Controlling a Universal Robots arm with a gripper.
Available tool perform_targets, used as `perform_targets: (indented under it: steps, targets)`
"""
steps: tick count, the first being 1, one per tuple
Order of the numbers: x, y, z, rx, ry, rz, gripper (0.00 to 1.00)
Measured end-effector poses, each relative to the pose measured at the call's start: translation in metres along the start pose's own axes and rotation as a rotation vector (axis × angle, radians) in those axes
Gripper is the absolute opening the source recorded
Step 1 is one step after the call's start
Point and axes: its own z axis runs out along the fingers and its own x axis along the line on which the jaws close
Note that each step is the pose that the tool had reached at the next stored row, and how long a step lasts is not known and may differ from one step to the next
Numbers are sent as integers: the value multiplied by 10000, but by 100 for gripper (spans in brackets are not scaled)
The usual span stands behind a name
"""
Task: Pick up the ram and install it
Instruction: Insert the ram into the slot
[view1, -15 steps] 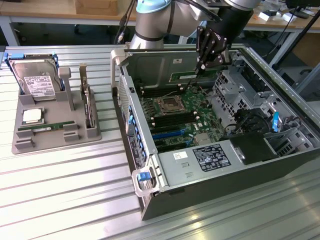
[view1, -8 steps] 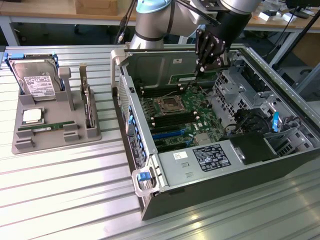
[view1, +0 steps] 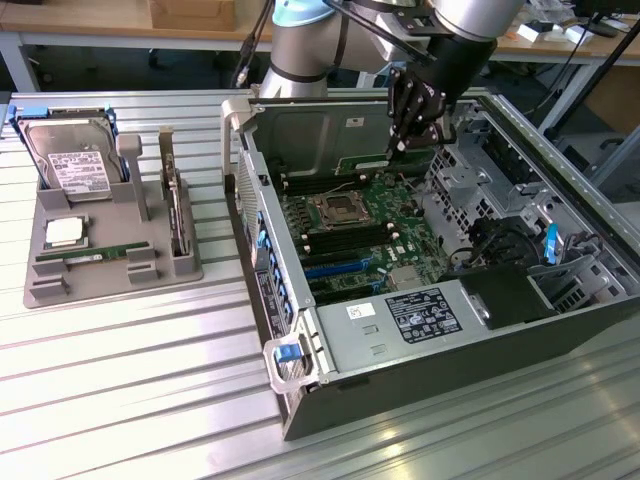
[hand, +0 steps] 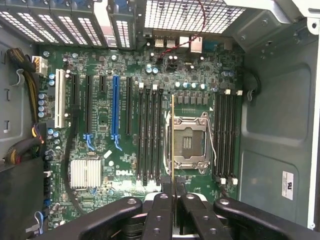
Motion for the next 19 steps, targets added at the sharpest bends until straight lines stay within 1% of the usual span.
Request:
perform_targets:
  steps: [5,12,16,19]
  targets:
    - [5,-2,50,0,0,0,12]
    - [16,-6,143,0,0,0,12]
    - [19,-7,174,0,0,0,12]
    - [25,-9,221,0,-1,0,12]
